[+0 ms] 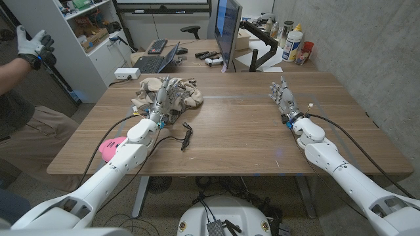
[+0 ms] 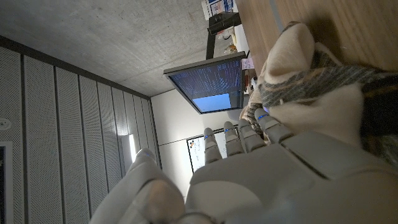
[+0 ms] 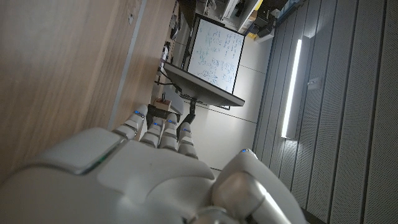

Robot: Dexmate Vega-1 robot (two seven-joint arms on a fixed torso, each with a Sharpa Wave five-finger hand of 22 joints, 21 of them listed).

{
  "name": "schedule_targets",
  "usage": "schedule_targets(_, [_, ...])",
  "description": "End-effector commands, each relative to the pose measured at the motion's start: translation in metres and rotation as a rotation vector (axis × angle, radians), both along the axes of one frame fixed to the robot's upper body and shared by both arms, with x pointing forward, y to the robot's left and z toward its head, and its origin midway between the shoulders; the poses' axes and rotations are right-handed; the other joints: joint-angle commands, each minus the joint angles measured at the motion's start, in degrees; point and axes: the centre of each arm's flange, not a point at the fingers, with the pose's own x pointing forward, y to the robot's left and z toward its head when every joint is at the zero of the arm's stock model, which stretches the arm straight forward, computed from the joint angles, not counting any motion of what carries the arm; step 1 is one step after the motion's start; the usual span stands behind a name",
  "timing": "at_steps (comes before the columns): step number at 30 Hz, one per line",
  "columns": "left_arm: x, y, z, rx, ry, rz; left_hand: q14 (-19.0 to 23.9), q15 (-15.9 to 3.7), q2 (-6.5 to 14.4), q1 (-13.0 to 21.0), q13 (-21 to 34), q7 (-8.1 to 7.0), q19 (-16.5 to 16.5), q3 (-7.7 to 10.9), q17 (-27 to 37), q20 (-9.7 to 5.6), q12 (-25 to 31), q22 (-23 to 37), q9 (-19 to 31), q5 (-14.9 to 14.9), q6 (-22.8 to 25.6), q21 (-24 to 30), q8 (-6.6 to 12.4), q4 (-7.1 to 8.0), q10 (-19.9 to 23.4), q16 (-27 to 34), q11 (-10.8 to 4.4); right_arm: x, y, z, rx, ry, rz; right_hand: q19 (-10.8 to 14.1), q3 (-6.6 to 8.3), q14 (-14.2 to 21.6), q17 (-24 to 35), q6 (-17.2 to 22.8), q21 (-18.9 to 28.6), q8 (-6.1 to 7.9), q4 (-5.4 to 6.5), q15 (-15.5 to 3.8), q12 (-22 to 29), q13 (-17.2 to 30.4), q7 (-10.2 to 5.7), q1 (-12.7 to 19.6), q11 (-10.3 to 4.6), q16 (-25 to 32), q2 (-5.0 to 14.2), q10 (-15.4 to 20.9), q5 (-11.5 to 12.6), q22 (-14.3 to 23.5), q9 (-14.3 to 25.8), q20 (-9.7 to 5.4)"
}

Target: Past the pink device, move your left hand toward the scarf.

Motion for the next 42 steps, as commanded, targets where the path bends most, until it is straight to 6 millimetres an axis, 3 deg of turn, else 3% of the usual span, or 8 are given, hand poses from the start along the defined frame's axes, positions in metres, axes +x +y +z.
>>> schedule_targets(1, [-0.003,-0.006,0.003,0.017,-0.013,-0.022,0.44,-0.59,-0.10,0.51,0.25,-0.57,0.45,0.40,0.21,0.03,0.46,0.20,0.12,0.33,-0.13,0.24,0.32,0.08,0.49,0.24,0.05,-0.004,-0.002,-0.002,0.007,-0.003,-0.002,-0.36,0.05,0.00,0.23,0.57,0.25,0.40,0.36,0.40,0.18,0.22,-0.06,0.37,0.00,0.27,1.17,0.33,0.30,0.16,0.15,0.02])
schedule_targets(16, [-0.001,-0.008,0.013,0.030,-0.042,-0.039,0.21,-0.43,-0.05,0.49,0.24,-0.52,0.45,0.35,0.21,0.07,0.45,0.21,0.12,0.31,0.00,0.12,0.37,-0.04,0.44,0.18,0.06,-0.003,-0.004,0.004,0.006,-0.004,-0.010,-0.17,0.06,-0.04,0.23,0.56,-0.14,0.39,0.37,0.43,0.17,0.22,-0.06,0.35,0.05,0.25,1.17,0.34,0.26,0.17,0.15,0.02])
schedule_targets(17, [-0.001,-0.008,0.015,0.036,-0.047,-0.041,0.02,-0.90,-0.03,0.49,0.24,-0.42,0.41,0.33,0.20,-0.39,0.47,0.21,0.12,0.30,0.03,0.07,0.38,-0.08,0.48,0.11,0.41,-0.003,-0.004,0.004,0.001,-0.007,-0.009,-0.14,0.06,-0.04,0.23,0.57,-0.16,0.39,0.37,0.41,0.17,0.22,-0.06,0.35,0.03,0.25,1.17,0.32,0.25,0.17,0.15,0.00])
schedule_targets(18, [-0.001,-0.008,0.017,0.042,-0.053,-0.039,-0.17,-1.63,0.00,0.51,0.23,-0.27,0.47,0.30,0.18,-2.42,0.50,0.18,0.10,0.30,0.13,0.00,0.40,-0.21,0.55,0.07,0.35,-0.003,-0.004,0.004,0.002,-0.005,-0.009,-0.10,0.07,-0.04,0.23,0.59,-0.19,0.39,0.37,0.39,0.16,0.22,0.00,0.35,-0.01,0.25,1.17,0.31,0.25,0.17,0.15,-0.03])
schedule_targets(20, [-0.001,-0.007,0.021,0.052,-0.064,-0.039,-0.24,-2.75,0.03,0.60,0.21,0.00,0.96,0.25,0.12,-5.10,0.52,0.13,0.09,0.28,0.45,0.02,0.49,-0.43,0.62,0.08,0.51,-0.002,-0.004,0.004,-0.006,-0.010,-0.008,-0.09,0.07,-0.03,0.23,0.57,-0.27,0.39,0.38,0.36,0.14,0.22,-0.05,0.35,0.03,0.26,1.17,0.27,0.24,0.17,0.15,-0.02])
schedule_targets(21, [-0.002,-0.006,0.022,0.056,-0.069,-0.038,-0.24,-2.98,0.03,0.62,0.20,0.15,1.07,0.25,0.11,-5.39,0.53,0.12,0.09,0.28,0.52,0.04,0.51,-0.46,0.64,0.08,0.47,-0.002,-0.004,0.004,-0.001,-0.007,-0.008,-0.08,0.07,-0.01,0.23,0.56,-0.30,0.38,0.38,0.33,0.15,0.22,-0.04,0.35,0.05,0.27,1.17,0.29,0.24,0.17,0.15,0.01])
schedule_targets(28, [-0.005,-0.006,0.030,0.070,-0.092,-0.049,-0.54,-3.03,0.06,0.69,0.19,0.16,0.78,0.23,0.08,-4.13,0.52,0.09,0.08,0.28,0.68,-0.17,0.53,-0.61,0.62,-0.02,0.51,-0.002,-0.004,0.004,0.002,-0.007,-0.010,0.03,0.09,0.01,0.23,0.55,-0.49,0.37,0.38,0.33,0.15,0.22,-0.04,0.35,0.00,0.27,1.17,0.29,0.22,0.17,0.15,-0.03])
schedule_targets(42, [-0.009,0.002,0.038,0.105,-0.117,-0.018,-0.87,-2.67,0.10,0.72,0.18,-0.07,0.27,0.18,0.06,-3.18,0.45,0.08,0.07,0.26,0.70,-0.45,0.49,-0.77,0.45,-0.08,0.38,-0.001,-0.003,0.008,-0.005,-0.015,-0.017,0.19,0.11,-0.01,0.23,0.54,-0.94,0.36,0.39,0.36,0.16,0.22,-0.01,0.34,0.03,0.26,1.18,0.35,0.18,0.19,0.15,-0.02])
